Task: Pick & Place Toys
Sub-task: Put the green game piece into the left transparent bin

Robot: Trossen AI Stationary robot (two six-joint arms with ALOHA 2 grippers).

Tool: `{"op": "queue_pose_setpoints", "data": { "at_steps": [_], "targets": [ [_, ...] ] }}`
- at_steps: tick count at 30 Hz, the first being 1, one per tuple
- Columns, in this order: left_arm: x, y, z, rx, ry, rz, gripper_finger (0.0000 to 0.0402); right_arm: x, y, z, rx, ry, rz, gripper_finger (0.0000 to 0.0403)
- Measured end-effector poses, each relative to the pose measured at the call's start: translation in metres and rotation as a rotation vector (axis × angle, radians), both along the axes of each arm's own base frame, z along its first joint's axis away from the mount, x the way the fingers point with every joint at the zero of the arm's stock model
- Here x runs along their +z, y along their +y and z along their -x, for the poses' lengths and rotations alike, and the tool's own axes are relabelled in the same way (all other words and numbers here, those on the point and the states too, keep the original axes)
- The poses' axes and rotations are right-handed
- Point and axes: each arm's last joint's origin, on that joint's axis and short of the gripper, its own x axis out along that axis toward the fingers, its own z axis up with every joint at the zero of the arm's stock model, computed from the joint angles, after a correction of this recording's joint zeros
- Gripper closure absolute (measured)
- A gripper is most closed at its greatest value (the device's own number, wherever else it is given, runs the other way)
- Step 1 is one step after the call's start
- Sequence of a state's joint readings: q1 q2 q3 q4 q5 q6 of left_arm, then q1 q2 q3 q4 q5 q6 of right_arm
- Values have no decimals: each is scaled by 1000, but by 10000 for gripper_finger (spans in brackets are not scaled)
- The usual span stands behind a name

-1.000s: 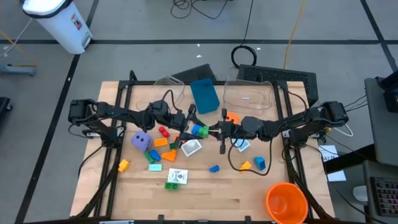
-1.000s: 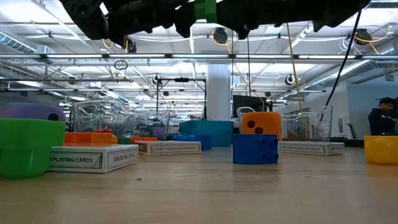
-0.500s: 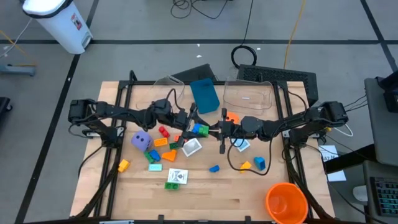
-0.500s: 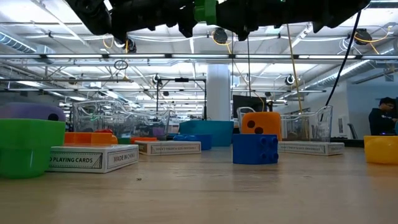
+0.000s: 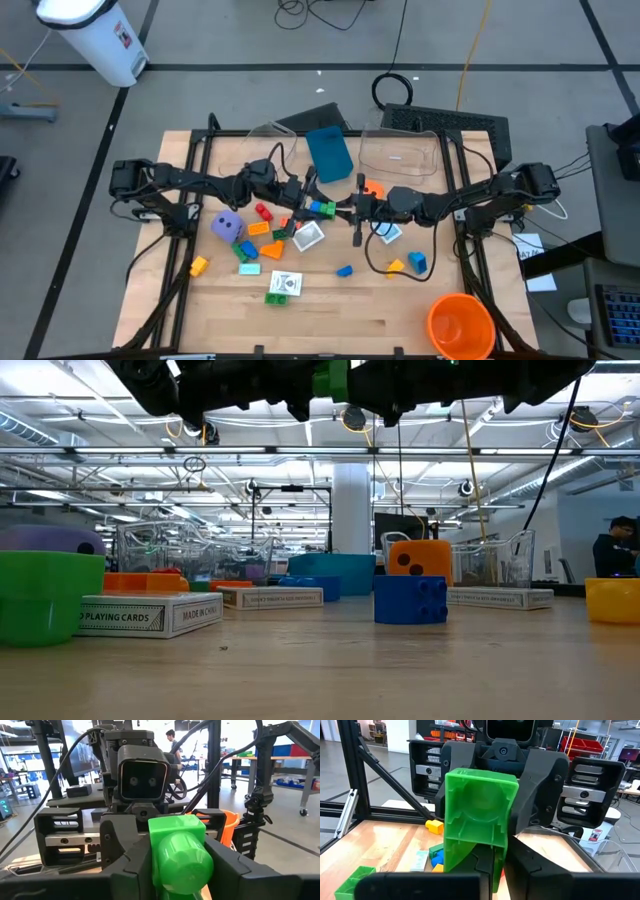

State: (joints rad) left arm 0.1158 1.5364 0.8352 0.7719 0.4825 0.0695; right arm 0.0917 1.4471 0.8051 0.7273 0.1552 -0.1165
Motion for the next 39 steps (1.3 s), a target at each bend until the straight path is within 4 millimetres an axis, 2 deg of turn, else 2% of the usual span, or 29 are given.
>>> {"op": "queue_pose_setpoints", "data": {
  "at_steps": [4, 9, 16, 21, 27, 31, 35, 39],
  "targets": [
    [0, 0, 0, 5, -3, -10, 239, 0, 0, 0, 1, -2, 5, 357],
    [0, 0, 0, 5, -4, -12, 268, 0, 0, 0, 1, -2, 1, 314],
    [-1, 0, 0, 6, -1, -23, 267, 4, -1, 3, -8, 11, 57, 240],
    [0, 6, 0, 24, -6, -28, 252, 16, -2, 18, -34, 48, 73, 205],
    [10, 22, 10, 84, -12, -42, 270, 30, -3, 40, -43, 104, 22, 186],
    [24, 31, 24, 148, -6, -87, 262, 24, -4, 53, -49, 110, 6, 183],
    [30, 37, 37, 276, 61, -150, 252, 6, -7, 66, -54, 83, 1, 187],
    [31, 39, 50, 369, 150, -189, 260, -16, -11, 79, -71, -20, -55, 186]
  ]
}}
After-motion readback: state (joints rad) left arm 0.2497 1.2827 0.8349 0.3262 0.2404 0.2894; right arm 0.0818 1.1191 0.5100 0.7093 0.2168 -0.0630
